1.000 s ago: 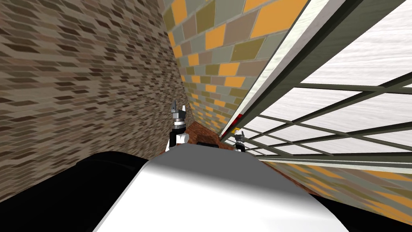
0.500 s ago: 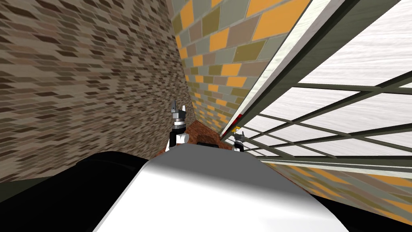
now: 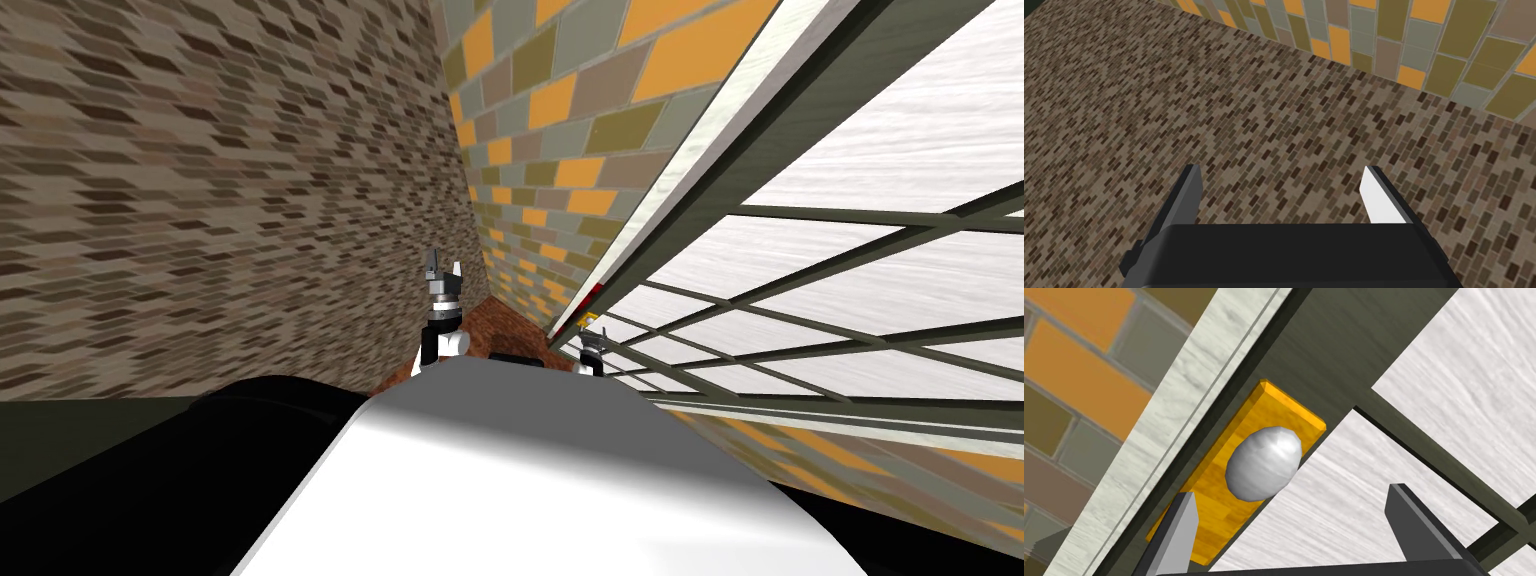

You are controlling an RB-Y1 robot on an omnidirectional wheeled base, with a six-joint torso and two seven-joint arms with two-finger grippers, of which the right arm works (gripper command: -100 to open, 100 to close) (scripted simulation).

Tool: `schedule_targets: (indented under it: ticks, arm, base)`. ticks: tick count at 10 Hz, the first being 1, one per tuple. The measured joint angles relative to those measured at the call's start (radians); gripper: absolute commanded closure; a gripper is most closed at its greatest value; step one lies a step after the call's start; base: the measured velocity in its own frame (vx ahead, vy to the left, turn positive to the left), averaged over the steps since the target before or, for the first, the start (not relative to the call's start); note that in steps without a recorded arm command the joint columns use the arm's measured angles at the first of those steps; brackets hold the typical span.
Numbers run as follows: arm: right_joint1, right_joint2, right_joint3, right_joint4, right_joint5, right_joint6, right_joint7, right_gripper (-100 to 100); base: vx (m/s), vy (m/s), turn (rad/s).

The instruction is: Pull the door open

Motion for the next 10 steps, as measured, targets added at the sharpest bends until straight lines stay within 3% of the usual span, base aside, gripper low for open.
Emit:
schedule_targets:
  ticks: [10]
  arm:
    - [0.002,0.054,0.014,-0.062,-0.162,0.018,-0.239,-100]
  base:
    - [-0.077,-0.018,0.095]
